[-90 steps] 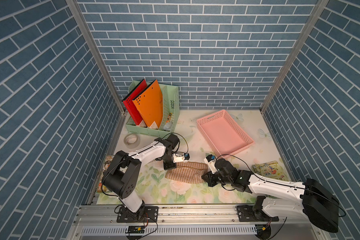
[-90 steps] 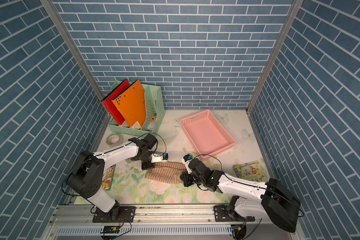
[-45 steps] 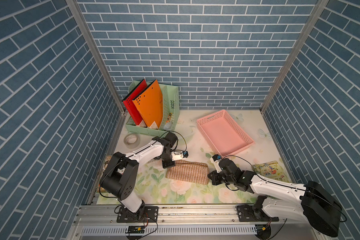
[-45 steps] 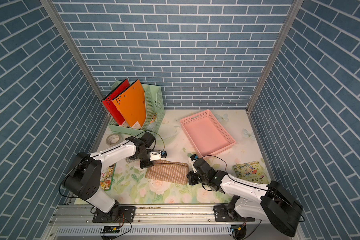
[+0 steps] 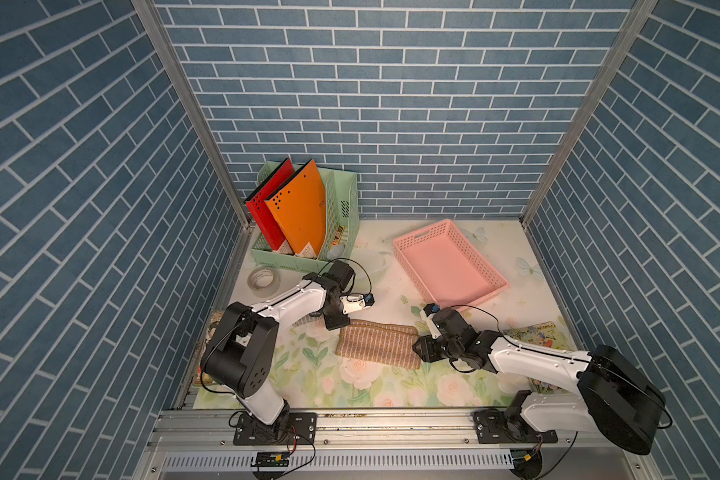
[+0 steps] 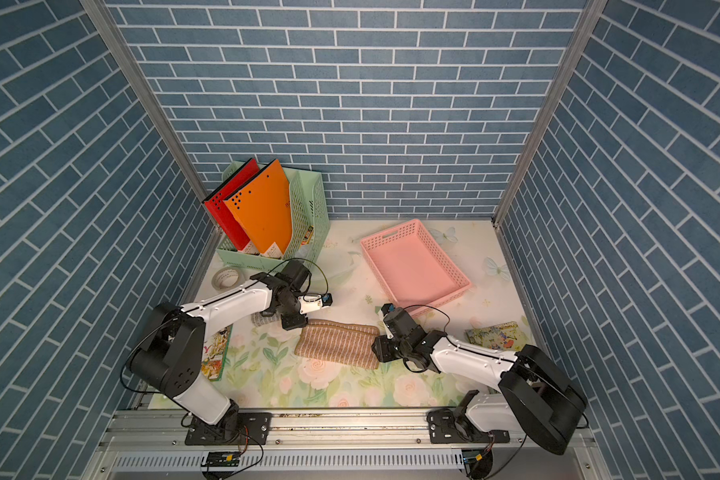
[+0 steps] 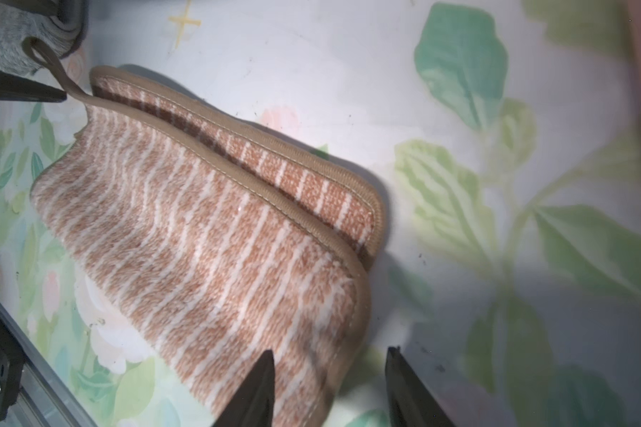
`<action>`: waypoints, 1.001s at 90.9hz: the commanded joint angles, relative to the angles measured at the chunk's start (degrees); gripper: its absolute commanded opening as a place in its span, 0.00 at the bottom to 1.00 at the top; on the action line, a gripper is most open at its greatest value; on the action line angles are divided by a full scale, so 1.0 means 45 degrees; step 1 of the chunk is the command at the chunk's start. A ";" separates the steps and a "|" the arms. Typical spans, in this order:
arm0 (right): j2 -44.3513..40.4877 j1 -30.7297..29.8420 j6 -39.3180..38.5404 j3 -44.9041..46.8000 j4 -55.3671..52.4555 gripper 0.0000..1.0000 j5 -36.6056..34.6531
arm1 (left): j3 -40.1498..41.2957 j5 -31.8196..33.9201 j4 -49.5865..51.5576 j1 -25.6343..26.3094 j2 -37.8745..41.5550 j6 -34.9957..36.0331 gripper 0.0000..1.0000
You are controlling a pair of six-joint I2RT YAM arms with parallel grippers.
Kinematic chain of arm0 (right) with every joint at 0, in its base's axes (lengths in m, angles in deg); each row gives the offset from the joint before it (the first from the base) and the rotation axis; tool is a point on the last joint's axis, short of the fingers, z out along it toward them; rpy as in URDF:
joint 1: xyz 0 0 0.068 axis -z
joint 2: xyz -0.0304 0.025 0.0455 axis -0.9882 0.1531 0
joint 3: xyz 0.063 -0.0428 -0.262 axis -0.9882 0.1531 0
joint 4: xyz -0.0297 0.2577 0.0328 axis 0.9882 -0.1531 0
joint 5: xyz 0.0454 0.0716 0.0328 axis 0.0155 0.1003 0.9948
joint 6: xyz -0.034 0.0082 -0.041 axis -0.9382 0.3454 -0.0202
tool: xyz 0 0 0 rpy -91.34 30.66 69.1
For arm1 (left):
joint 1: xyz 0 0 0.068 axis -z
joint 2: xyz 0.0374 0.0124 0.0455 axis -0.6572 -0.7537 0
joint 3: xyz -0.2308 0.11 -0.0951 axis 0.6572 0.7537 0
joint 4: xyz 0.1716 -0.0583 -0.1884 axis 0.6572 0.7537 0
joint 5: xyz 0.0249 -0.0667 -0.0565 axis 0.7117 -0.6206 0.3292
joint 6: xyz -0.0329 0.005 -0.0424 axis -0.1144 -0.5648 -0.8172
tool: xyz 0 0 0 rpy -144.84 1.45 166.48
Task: Fold the square dishcloth
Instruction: Fold the cleaning item at the center of the board.
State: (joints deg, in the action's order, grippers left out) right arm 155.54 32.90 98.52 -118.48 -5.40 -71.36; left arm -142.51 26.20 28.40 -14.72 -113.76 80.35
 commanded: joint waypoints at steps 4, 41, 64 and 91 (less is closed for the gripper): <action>-0.1090 0.0067 -0.0724 -0.1101 -0.2191 0.49 -0.1282 | -0.1267 -0.0152 0.0588 -0.0183 0.1219 -0.0298 0.59; 0.2148 0.0338 0.0665 -0.0816 0.3690 0.13 0.3950 | 0.0297 -0.4140 0.0805 0.0429 -0.0051 -0.1031 0.41; 0.4092 0.1329 0.0495 -0.0722 0.4612 0.09 0.4360 | 0.0939 -0.2767 -0.1822 0.0369 -0.1075 -0.1752 0.38; 0.4591 0.1585 0.0023 0.0095 0.4469 0.07 0.3776 | 0.1896 0.0108 -0.3230 -0.0091 -0.1065 -0.1407 0.38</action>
State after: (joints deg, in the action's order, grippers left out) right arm 174.95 39.76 100.64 -120.64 16.89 -52.65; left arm -137.26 17.09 16.84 -13.69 -118.44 72.89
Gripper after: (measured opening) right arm 0.076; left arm 0.374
